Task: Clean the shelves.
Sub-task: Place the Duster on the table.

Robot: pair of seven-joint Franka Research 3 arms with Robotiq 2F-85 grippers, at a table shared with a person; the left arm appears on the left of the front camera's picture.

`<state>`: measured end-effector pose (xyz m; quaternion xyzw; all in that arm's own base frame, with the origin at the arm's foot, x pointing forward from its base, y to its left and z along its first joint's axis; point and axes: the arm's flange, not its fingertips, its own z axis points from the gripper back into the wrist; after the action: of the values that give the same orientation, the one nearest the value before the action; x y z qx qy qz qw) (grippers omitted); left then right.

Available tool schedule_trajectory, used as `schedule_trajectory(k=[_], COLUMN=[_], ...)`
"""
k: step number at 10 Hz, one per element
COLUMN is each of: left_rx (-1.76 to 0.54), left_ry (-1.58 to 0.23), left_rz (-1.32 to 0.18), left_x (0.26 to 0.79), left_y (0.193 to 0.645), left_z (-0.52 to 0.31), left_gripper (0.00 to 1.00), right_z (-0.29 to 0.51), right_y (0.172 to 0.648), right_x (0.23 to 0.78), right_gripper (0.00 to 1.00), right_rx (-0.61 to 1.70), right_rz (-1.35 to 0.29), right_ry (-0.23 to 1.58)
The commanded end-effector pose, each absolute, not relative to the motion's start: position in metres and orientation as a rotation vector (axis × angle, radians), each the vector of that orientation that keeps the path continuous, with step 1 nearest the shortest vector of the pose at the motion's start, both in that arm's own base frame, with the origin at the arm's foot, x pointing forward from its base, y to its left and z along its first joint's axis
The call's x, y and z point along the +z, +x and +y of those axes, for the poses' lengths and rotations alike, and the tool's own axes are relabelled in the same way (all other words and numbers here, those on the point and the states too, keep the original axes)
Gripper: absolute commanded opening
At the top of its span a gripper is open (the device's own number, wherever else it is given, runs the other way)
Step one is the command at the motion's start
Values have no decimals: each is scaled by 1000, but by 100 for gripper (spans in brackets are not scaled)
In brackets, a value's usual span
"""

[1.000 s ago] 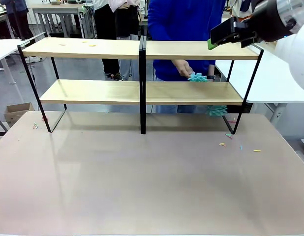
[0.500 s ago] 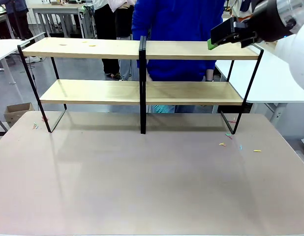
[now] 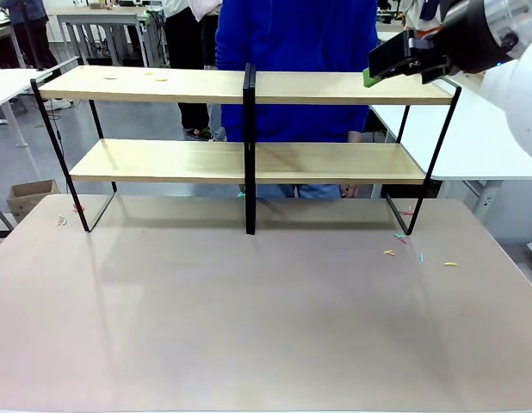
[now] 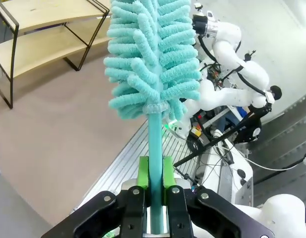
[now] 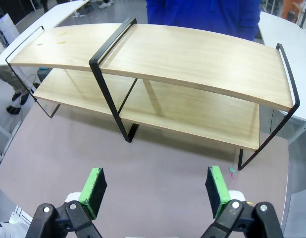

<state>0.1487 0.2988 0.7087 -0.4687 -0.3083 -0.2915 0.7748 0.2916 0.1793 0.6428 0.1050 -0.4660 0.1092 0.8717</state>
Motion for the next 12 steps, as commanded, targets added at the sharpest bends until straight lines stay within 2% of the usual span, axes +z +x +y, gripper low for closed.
schedule_trajectory(k=[1, 3, 4, 5, 6, 8, 10, 12], left_rx=[-621, -621, -627, -783, -908, -1024, -1098, -1116], left_ry=[-1012, -1012, -1016, -951, -941, -946, -980, -1013], left_rz=[-670, -670, -670, -575, -476, -386, -376, -370], left_x=[709, 709, 708, 717, 712, 685, 632, 571], left_y=[149, 149, 148, 184, 208, 243, 280, 292], left_z=[302, 302, 301, 263, 222, 162, 106, 64], left_gripper=[0, 0, 12, 12, 12, 12, 12, 12], right_z=[180, 180, 179, 156, 137, 85, 26, -22], right_y=[292, 292, 292, 269, 263, 258, 259, 271], right_x=[643, 643, 643, 653, 633, 584, 553, 516], right_gripper=[100, 100, 100, 100, 100, 100, 100, 100], right_rx=[224, 224, 228, 263, 302, 239, 122, -7], right_rz=[-973, -973, -974, -926, -738, -444, -325, -216], right_ry=[225, 225, 220, 173, 202, 360, 600, 805])
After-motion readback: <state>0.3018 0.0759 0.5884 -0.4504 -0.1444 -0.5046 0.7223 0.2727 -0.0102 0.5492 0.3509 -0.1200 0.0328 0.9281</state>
